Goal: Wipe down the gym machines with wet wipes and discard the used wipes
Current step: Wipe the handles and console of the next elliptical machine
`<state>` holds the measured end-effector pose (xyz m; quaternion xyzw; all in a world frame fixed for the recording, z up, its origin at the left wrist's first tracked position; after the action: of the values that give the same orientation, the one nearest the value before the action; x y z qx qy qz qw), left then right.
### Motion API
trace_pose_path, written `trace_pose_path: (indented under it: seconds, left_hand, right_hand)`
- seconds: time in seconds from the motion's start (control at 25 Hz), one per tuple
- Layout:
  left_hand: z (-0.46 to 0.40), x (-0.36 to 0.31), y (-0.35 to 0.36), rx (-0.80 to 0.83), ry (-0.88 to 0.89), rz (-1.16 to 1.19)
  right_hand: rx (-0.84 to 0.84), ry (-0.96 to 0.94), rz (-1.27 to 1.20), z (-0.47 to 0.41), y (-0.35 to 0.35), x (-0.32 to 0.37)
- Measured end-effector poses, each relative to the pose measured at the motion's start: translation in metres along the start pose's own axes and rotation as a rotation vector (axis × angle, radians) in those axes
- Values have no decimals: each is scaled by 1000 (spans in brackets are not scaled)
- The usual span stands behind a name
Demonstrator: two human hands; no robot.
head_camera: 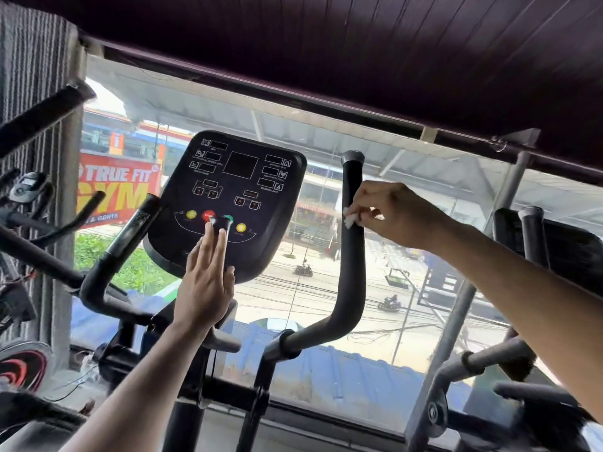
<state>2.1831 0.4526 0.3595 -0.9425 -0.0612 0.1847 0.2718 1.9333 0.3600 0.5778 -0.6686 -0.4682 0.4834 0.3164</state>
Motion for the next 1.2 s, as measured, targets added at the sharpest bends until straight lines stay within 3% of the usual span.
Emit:
trace_pose_path:
  seconds: [0.12, 0.4, 0.6, 0.8, 0.96, 1.12, 1.2]
  left_hand:
    - [0, -6, 1, 3, 96, -78]
    - [3, -8, 1, -11, 113, -85]
    - [4, -8, 3, 24, 36, -157]
    - [10, -9, 8, 10, 53, -138]
    - [1, -20, 3, 41, -28, -308]
    - [-35, -65, 13, 131, 240, -259]
    - [-55, -67, 40, 252, 240, -109]
  right_hand:
    - [-76, 16, 109, -33, -24, -22]
    - [40, -131, 306, -33, 2, 1]
    - [70, -188, 212, 4, 9, 17]
    - [-67, -103, 240, -4, -31, -13]
    - [-121, -43, 146, -21, -27, -22]
    - [-222, 4, 43, -17, 1, -23]
    - [-271, 65, -17, -12, 5, -30]
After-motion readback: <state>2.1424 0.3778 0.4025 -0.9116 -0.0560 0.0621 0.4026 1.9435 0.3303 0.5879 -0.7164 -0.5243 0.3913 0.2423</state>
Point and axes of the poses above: each hand's wrist, its own z-axis away from the middle knuckle, its own y-axis out of the palm, x = y × z, the point moved 8 cm from there along -z, towards the middle knuckle, and after that the axes turned 11 degrees about x, right-handed, at the moved point
